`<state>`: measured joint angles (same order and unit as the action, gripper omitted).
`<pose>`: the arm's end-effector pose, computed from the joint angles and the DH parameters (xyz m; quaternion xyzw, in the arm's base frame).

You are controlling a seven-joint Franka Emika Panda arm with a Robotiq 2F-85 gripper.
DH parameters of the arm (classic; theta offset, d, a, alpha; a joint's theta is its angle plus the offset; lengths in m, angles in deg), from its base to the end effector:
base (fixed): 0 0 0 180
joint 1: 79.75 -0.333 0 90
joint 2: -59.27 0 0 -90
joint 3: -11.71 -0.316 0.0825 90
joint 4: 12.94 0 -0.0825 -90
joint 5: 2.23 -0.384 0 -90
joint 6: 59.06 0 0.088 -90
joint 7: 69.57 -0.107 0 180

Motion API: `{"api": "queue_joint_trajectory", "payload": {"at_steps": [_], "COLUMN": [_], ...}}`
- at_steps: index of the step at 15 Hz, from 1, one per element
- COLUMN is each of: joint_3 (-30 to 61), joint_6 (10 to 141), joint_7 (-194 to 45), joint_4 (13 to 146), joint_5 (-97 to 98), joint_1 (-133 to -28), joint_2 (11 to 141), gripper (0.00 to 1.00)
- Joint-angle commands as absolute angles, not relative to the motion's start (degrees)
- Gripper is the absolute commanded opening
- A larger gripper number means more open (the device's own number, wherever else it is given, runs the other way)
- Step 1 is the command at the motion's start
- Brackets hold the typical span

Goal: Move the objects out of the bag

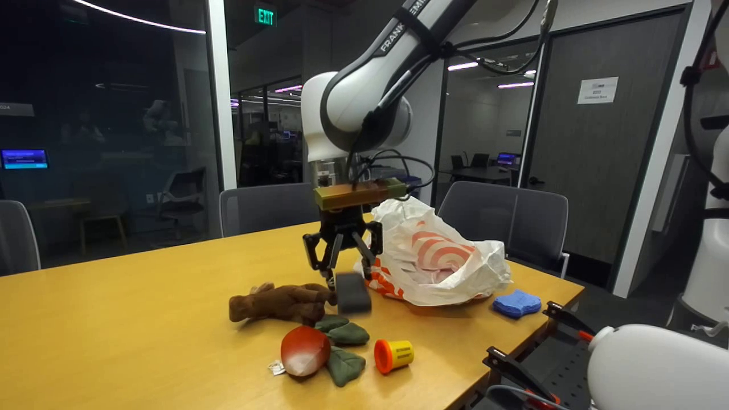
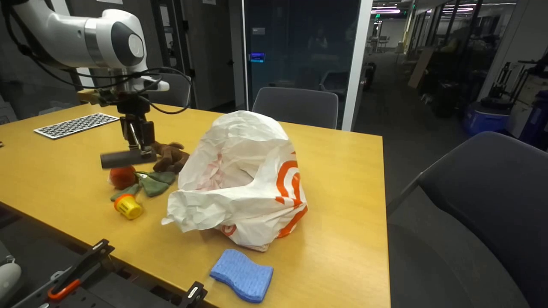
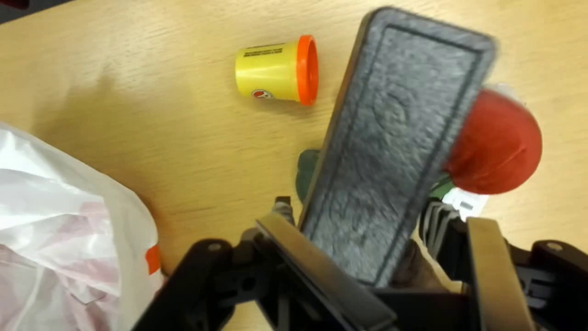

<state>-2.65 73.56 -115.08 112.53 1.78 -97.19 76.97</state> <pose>0.4580 0.2839 0.2348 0.9916 -0.0956 -0.0764 0.0426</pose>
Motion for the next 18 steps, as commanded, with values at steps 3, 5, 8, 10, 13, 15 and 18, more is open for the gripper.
{"api": "queue_joint_trajectory", "payload": {"at_steps": [3, 5, 8, 10, 13, 15, 18], "joint_3": [-0.69, 1.15, 3.60, 4.55, 4.97, 4.75, 3.86], "joint_6": [70.20, 68.60, 64.00, 59.40, 52.87, 49.94, 49.42], "joint_7": [-104.31, -106.27, -108.94, -110.31, -112.62, -114.77, -114.65], "joint_4": [109.30, 110.04, 110.42, 110.51, 110.78, 111.12, 110.18], "joint_5": [0.60, 1.63, 2.44, 1.65, -0.26, -0.95, -0.35], "joint_1": [-97.81, -98.08, -97.83, -97.16, -95.71, -94.80, -93.82], "joint_2": [80.25, 79.04, 76.89, 74.33, 68.52, 64.06, 64.70], "gripper": [1.00, 1.00, 1.00, 1.00, 1.00, 1.00, 1.00]}}
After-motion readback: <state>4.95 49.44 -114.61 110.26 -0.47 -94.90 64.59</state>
